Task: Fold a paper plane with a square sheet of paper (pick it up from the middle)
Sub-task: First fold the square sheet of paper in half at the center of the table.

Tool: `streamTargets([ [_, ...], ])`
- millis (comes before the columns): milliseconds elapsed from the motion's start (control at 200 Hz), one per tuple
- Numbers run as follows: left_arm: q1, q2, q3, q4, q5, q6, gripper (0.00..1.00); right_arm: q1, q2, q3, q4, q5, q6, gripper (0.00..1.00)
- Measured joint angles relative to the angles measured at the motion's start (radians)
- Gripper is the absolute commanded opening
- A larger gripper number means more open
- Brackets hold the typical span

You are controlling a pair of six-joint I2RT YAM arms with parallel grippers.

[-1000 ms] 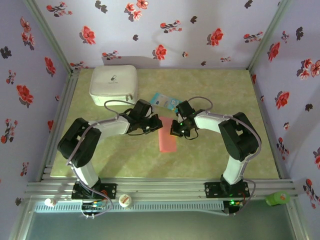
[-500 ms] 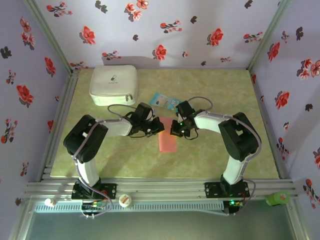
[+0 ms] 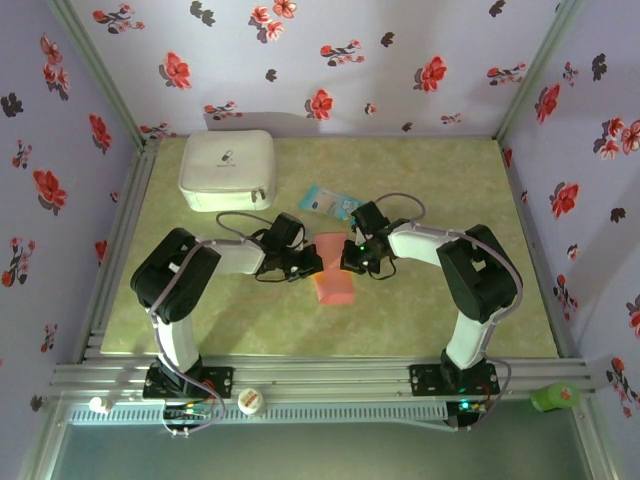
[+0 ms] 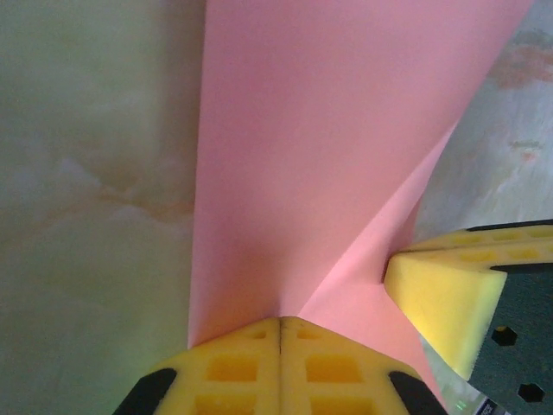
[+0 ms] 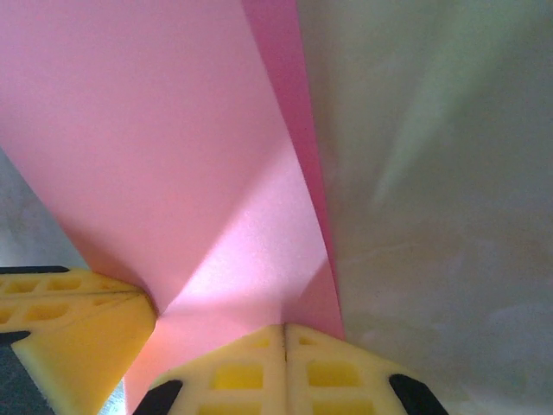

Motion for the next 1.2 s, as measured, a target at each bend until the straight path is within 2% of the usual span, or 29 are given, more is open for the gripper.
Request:
streamTargets([
  [385,-0.014,-0.082,0.028,-0.124,-0.023,0.009,0.12,0.001,0.000,0.001,-0.001,0.003,0.000,0.00],
  [675,-0.048,-0.077,0.024,-0.076,0.011,-0.018,0.09,0.003,0.000,0.004,-0.008,0.009,0.000,0.00],
  [955,-0.045,-0.037,-0.059,0.015,0.019,-0.032,0.00,0.005,0.000,0.004,-0.007,0.013,0.004,0.00],
  [1200,-0.045,-0.054,-0.069,0.015,0.004,-0.032,0.00,0.005,-0.001,0.004,-0.007,0.014,0.005,0.00],
])
